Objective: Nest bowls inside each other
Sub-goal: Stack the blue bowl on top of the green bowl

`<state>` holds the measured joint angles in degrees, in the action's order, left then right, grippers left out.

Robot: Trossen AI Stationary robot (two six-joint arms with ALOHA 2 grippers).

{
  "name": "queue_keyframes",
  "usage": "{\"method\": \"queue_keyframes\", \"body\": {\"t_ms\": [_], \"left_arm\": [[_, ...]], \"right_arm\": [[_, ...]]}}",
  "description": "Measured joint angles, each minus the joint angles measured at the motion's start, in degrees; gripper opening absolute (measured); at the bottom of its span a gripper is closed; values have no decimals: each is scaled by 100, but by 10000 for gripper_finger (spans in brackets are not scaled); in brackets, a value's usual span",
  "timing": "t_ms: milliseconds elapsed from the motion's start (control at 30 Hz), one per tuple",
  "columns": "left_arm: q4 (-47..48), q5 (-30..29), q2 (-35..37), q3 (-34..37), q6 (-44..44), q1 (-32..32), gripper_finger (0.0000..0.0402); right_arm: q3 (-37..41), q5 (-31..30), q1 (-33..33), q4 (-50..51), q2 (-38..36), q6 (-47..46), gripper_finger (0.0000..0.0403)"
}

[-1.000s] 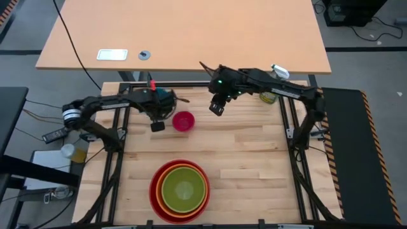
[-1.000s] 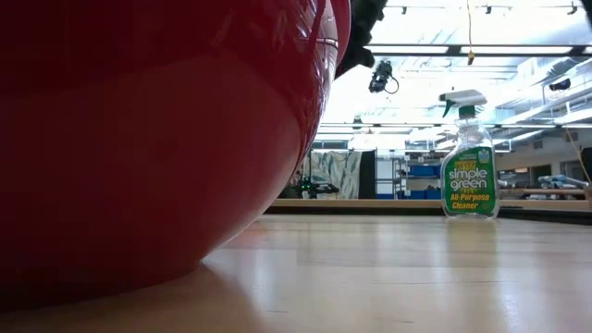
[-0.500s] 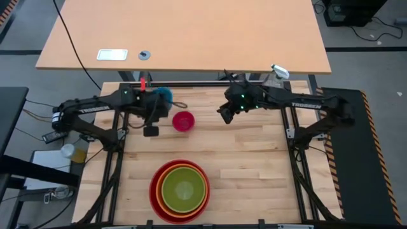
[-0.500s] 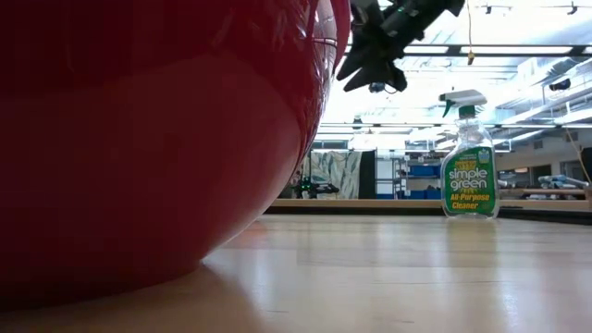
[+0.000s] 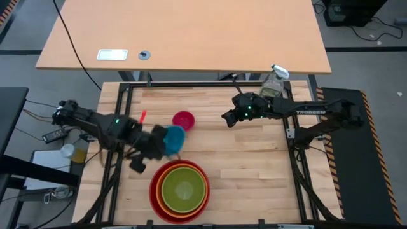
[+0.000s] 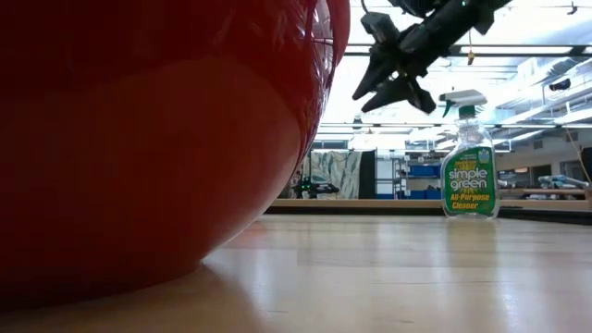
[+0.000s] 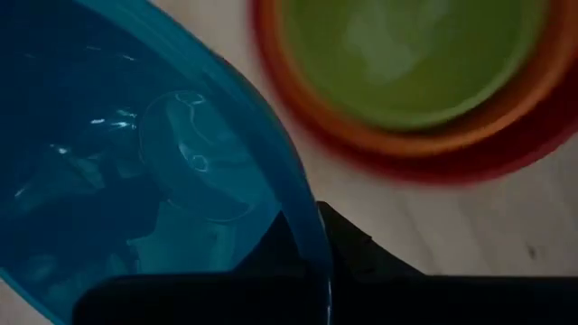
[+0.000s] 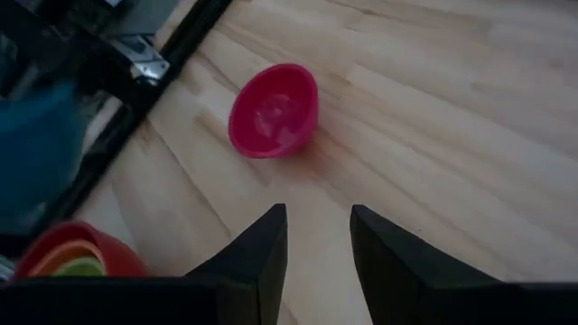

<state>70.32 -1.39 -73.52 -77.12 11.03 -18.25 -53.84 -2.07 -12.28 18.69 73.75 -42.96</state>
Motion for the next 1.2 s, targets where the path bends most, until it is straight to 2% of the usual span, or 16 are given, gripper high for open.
{"method": "queue_keyframes", "body": {"t_ms": [133,367,633,967,1200], "left_arm": [[-621,-3,-209,-11,-63,-595,7],[-915,-20,-795,0,151,-1411,8],[-1335,-28,-1424,2,1238,-2095,8],[-1530,-35,-2145,2,2273,-2234,9],[-1744,-44,-2498,2,2328,-2044,9]], "right_arm": [[334,-40,160,-683,197,-561,132],[391,-565,673,-1068,603,-1299,132],[391,-1164,1140,-1144,678,-1928,132],[389,-1806,1710,-1203,678,-2457,132],[387,-2228,1955,-1272,676,-2652,132]]}}
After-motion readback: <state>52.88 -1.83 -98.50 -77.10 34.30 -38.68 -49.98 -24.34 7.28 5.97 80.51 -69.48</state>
